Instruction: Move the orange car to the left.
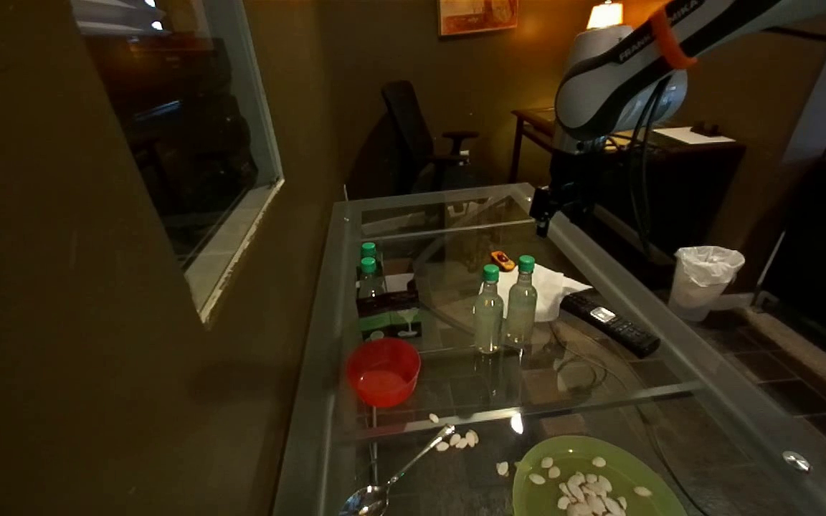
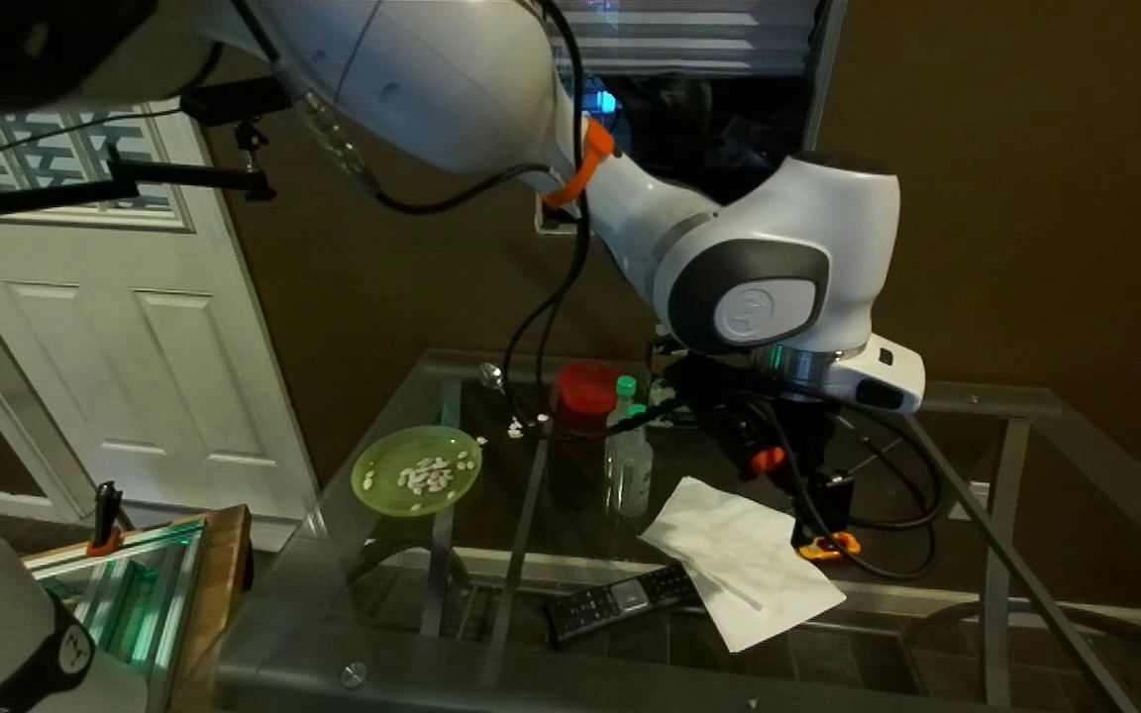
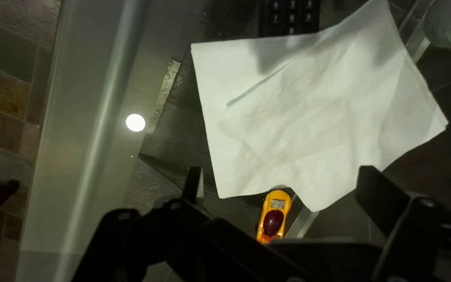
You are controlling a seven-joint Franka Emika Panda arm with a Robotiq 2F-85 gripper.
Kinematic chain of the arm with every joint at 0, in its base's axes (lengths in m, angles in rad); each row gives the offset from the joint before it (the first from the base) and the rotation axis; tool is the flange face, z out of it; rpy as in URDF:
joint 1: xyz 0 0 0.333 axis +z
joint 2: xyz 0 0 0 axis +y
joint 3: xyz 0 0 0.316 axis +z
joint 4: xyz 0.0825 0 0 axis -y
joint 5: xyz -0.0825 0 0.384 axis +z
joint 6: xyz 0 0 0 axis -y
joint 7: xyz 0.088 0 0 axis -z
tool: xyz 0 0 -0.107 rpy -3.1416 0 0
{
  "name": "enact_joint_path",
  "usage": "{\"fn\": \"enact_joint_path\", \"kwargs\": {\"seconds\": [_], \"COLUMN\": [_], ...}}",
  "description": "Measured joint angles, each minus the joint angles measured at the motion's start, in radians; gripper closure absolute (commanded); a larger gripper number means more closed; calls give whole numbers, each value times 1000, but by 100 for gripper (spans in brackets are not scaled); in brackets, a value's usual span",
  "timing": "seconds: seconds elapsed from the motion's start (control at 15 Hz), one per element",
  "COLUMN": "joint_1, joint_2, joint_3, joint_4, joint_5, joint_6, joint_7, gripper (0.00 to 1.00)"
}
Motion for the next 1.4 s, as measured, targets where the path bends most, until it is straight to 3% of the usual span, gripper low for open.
{"fn": "enact_joint_path", "kwargs": {"seconds": [0.87,1.4], "joint_1": [1,2], "joint_2": [282,336], "joint_3": [12,18], "joint_4": [336,395], "joint_5": [0,0], "joint_6": [-1,-2], "joint_7": [157,165], "gripper": [0,0]}}
